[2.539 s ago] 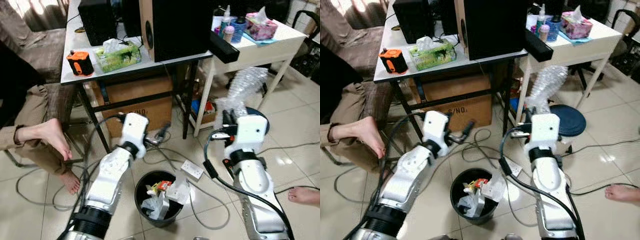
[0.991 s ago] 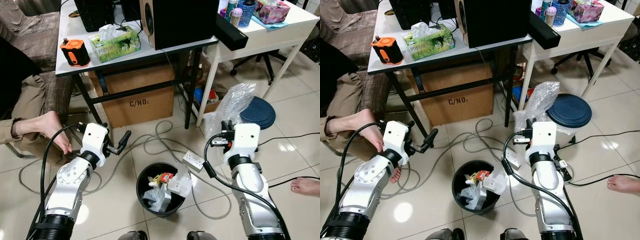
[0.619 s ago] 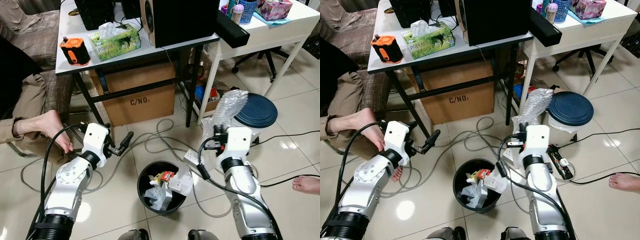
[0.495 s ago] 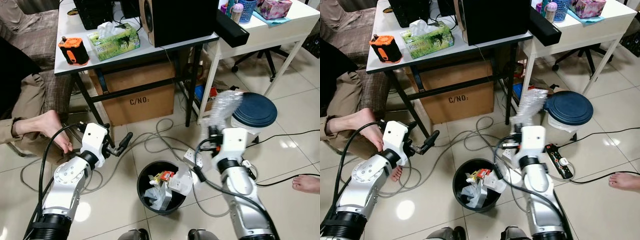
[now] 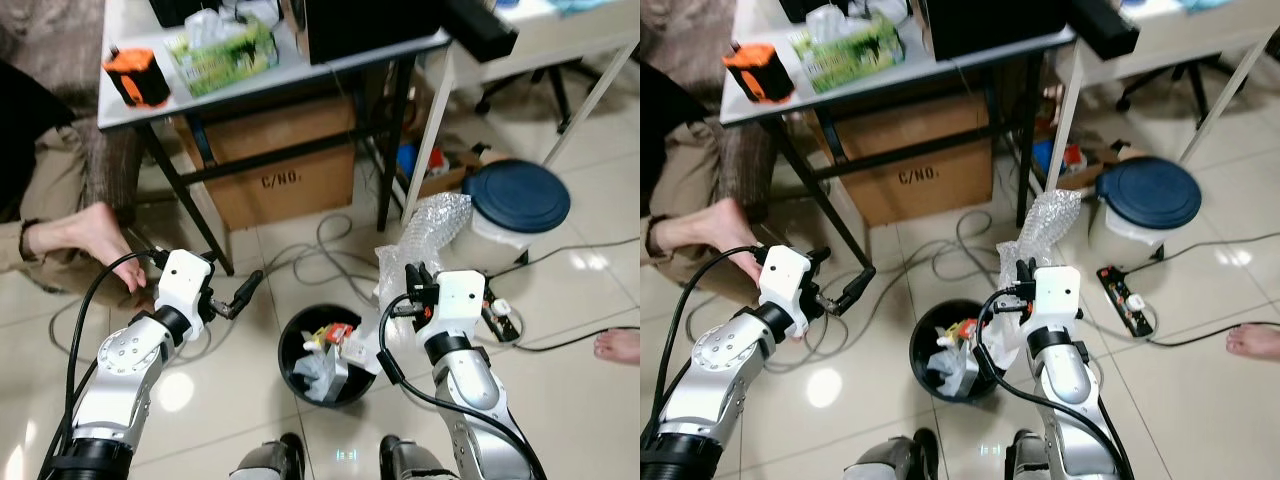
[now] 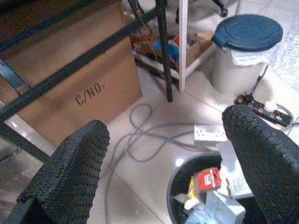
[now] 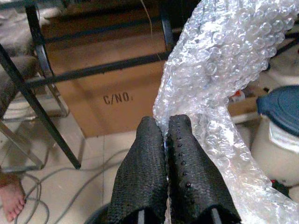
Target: Picking trash to rubbish bin
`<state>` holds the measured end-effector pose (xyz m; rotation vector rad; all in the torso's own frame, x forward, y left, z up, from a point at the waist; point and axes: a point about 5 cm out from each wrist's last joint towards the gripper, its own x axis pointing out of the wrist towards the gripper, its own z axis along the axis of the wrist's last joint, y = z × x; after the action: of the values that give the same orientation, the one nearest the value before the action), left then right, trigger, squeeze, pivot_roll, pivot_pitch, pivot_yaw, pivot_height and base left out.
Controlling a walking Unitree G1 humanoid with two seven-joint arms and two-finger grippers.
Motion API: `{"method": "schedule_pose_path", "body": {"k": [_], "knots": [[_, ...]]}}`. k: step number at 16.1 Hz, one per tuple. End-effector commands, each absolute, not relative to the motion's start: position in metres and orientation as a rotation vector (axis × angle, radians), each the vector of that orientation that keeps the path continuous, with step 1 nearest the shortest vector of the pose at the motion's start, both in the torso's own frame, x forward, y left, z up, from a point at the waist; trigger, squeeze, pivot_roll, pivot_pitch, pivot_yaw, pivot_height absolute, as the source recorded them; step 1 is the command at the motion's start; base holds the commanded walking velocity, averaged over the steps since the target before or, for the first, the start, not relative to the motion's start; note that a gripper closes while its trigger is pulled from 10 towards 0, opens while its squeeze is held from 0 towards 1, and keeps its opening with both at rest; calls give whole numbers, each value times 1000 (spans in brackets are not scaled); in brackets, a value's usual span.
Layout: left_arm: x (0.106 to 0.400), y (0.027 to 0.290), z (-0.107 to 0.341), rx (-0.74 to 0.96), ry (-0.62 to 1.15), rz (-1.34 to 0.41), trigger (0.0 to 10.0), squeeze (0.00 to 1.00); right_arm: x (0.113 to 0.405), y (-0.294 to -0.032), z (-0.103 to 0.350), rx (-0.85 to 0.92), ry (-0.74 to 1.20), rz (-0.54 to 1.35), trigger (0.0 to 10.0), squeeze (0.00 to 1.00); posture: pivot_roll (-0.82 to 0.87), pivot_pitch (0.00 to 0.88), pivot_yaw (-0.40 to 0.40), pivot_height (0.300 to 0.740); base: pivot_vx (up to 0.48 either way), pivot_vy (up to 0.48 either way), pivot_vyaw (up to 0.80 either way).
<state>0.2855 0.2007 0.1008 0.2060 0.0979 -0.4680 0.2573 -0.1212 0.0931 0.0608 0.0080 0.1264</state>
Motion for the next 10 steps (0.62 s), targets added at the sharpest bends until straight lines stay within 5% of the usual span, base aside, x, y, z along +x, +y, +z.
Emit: {"method": "schedule_pose_path", "body": {"k": [1, 10], "knots": [[278, 207, 98, 215, 130, -479, 10000, 0, 250, -118, 94, 59, 3, 124, 0, 0, -15, 312, 119, 740, 0, 0, 0], [277, 208, 96, 220, 155, -495, 10000, 0, 244, -114, 96, 74, -1, 126, 0, 0, -27, 314, 119, 740, 0, 0, 0]]}}
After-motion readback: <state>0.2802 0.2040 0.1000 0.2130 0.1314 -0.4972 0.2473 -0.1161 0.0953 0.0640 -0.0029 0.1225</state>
